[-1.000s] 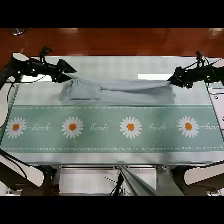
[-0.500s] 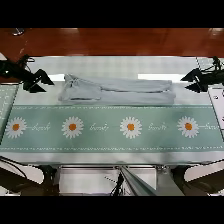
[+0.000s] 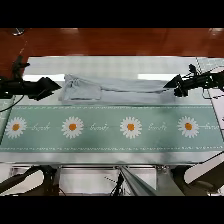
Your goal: Fold the shirts.
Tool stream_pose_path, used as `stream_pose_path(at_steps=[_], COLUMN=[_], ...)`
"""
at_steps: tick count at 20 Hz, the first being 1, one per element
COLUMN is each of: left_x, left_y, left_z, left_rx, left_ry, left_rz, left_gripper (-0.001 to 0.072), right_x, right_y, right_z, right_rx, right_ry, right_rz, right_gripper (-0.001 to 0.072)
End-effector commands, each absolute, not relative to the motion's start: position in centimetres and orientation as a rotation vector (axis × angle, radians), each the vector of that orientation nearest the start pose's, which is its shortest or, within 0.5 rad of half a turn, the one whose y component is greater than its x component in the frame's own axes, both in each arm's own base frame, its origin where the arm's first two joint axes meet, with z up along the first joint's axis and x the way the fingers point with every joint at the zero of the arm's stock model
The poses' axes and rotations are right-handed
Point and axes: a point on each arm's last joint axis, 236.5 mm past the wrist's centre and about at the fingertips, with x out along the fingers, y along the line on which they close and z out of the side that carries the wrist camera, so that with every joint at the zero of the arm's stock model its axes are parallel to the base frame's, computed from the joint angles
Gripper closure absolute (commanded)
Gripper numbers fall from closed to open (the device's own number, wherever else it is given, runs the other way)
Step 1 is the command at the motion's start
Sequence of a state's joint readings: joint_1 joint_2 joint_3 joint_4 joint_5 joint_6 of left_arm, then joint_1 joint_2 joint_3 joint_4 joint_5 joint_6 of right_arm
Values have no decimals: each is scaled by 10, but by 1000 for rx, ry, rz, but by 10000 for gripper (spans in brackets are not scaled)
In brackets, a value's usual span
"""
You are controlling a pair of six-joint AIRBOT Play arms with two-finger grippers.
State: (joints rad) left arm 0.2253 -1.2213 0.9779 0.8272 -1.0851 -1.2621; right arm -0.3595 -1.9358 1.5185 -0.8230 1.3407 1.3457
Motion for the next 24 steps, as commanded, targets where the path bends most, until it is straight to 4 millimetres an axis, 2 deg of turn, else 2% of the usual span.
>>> stream_pose_path(at_steps=[1, 2, 3, 4, 6, 8, 9, 11, 13, 14, 16, 19, 21, 24], left_x=[367, 366, 365, 363, 359, 353, 352, 358, 370, 374, 382, 379, 353, 299], left_y=[-98, -106, -112, -119, -136, -162, -175, -192, -220, -241, -295, -377, -435, -503], left_z=[21, 19, 18, 17, 18, 18, 18, 15, 16, 16, 14, 0, -12, -29], left_rx=[-529, -527, -526, -524, -505, -460, -403, -301, -221, -194, -160, -147, -148, -220], left_ry=[1105, 1116, 1125, 1130, 1138, 1141, 1125, 1117, 1114, 1121, 1135, 1181, 1235, 1332], left_rz=[-427, -444, -458, -477, -514, -569, -605, -587, -578, -596, -663, -758, -862, -990], left_gripper=[11, 199, 581, 666, 665, 665, 666, 667, 668, 667, 667, 667, 667, 666], right_x=[459, 456, 451, 442, 425, 401, 382, 341, 305, 289, 262, 234, 221, 218], right_y=[27, 30, 30, 26, 12, 13, 18, 14, 19, 25, 37, 49, 54, 55], right_z=[-95, -86, -75, -64, -35, 6, 30, 66, 95, 105, 121, 142, 145, 144], right_rx=[840, 831, 803, 746, 603, 516, 456, 359, 368, 380, 425, 432, 429, 432], right_ry=[1467, 1465, 1470, 1482, 1472, 1405, 1360, 1288, 1206, 1169, 1100, 1027, 1040, 1053], right_rz=[354, 384, 410, 415, 388, 395, 424, 366, 291, 266, 226, 216, 224, 229], right_gripper=[529, 690, 689, 689, 689, 689, 689, 689, 689, 689, 689, 689, 689, 689])
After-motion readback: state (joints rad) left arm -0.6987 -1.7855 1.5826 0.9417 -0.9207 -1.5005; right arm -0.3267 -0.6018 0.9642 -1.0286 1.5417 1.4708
